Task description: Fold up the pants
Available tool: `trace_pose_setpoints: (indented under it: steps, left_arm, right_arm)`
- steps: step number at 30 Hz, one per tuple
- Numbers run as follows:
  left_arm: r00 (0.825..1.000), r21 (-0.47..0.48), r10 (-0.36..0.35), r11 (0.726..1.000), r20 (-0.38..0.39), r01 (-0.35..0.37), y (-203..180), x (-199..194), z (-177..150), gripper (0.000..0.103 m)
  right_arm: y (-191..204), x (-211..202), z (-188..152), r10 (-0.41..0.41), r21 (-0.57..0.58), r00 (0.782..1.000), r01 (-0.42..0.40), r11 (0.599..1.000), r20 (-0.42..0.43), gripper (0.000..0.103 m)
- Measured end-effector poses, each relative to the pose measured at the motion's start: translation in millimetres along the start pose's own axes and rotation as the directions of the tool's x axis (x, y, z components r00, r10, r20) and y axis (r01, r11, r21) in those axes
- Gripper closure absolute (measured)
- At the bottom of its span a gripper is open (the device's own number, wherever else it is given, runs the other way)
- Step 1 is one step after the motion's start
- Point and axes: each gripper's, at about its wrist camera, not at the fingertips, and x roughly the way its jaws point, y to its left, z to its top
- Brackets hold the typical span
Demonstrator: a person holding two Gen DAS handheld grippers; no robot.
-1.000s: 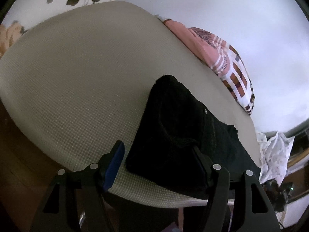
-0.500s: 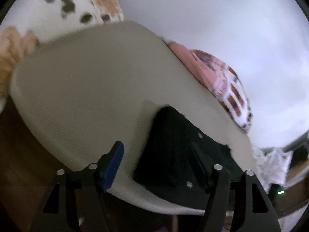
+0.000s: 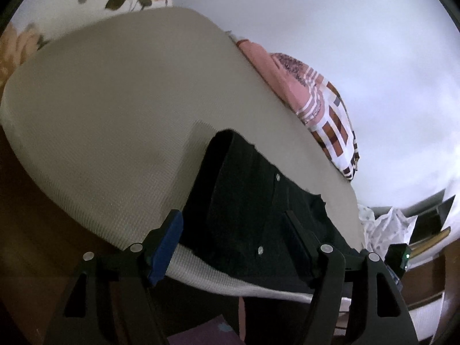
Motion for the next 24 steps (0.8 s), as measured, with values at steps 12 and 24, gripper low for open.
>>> trace_pose_setpoints:
  steps: [12,24]
  left_arm:
    - [0.994,-0.092,0.005,0.996,-0.106,-0.015,21,10,-18,0.032]
    - [0.965,0.021,-0.020,0.999,-0.262,0.026,0,43,-30,0.032]
  right_arm:
    - [5,26,32,-0.070,-0.095,0.997,0.071,0.993,0.012,0.045]
    - [12,87,77,-0.131,-0.291,0.991,0.117,0.950,-0.031,0.043]
